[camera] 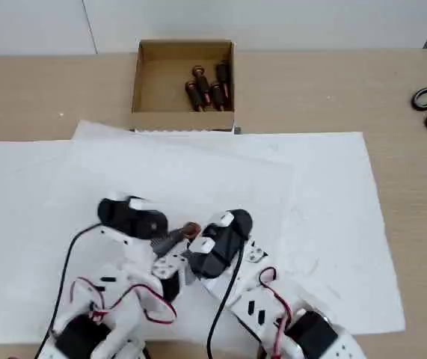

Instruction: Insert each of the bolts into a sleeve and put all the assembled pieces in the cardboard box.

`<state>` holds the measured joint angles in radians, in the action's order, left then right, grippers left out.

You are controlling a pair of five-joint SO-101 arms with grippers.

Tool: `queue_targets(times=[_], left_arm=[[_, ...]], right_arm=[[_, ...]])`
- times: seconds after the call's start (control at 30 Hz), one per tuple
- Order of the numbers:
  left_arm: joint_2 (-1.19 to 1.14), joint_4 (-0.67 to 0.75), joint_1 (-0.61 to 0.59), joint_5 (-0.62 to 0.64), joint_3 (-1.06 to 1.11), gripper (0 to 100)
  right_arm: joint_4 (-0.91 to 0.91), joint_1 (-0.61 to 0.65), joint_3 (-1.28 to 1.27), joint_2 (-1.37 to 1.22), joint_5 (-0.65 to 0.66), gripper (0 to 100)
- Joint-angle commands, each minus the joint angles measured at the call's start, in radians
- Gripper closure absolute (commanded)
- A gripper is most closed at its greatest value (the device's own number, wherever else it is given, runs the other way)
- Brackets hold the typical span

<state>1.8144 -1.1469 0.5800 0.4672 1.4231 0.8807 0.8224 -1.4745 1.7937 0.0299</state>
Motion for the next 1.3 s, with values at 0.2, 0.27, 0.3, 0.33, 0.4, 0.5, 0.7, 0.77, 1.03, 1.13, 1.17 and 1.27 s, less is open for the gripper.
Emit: queue_targets(times=[0.2,0.27,0.3,0.33,0.4,0.5,0.7,0.77,1.03,1.13,1.17,1.27], left_arm=[[0.002,-0.006,0.005,-0.011,-0.044,72],[0.002,-0.006,0.005,-0.011,-0.079,72],[0.000,-0.006,0.005,-0.011,-0.097,72],[0.000,-0.006,0.005,-0.011,-0.119,73],[0.000,-0.005,0.005,-0.011,-0.160,75],[0.000,-0.003,0.002,-0.012,-0.205,83],[0.002,-0.002,-0.110,-0.014,-0.223,100],[0.000,-0.005,-0.150,-0.014,-0.214,99],[0.002,-0.002,-0.348,-0.169,-0.012,99],[0.002,0.018,-0.434,-0.229,0.071,99],[0.002,0.034,-0.459,-0.252,0.102,99],[0.002,0.075,-0.523,-0.319,0.177,99]], right_arm=[[-0.036,-0.016,0.060,0.015,0.006,99.6],[-0.036,-0.016,0.060,0.015,0.005,99.6],[-0.036,-0.016,0.060,0.015,0.005,99.6],[-0.036,-0.016,0.058,0.015,0.003,99.6],[-0.036,-0.016,0.058,0.015,0.005,99.6],[-0.036,-0.016,0.058,0.015,0.005,99.6],[-0.033,-0.018,0.057,0.015,0.002,99.6],[-0.030,-0.018,0.057,0.015,0.002,99.6],[-0.036,-0.119,0.057,0.008,0.005,99.6],[-0.059,-0.197,0.057,0.004,0.005,99.6],[-0.082,-0.223,0.057,0.004,0.006,99.6],[-0.159,-0.286,0.057,-0.007,0.008,99.6]])
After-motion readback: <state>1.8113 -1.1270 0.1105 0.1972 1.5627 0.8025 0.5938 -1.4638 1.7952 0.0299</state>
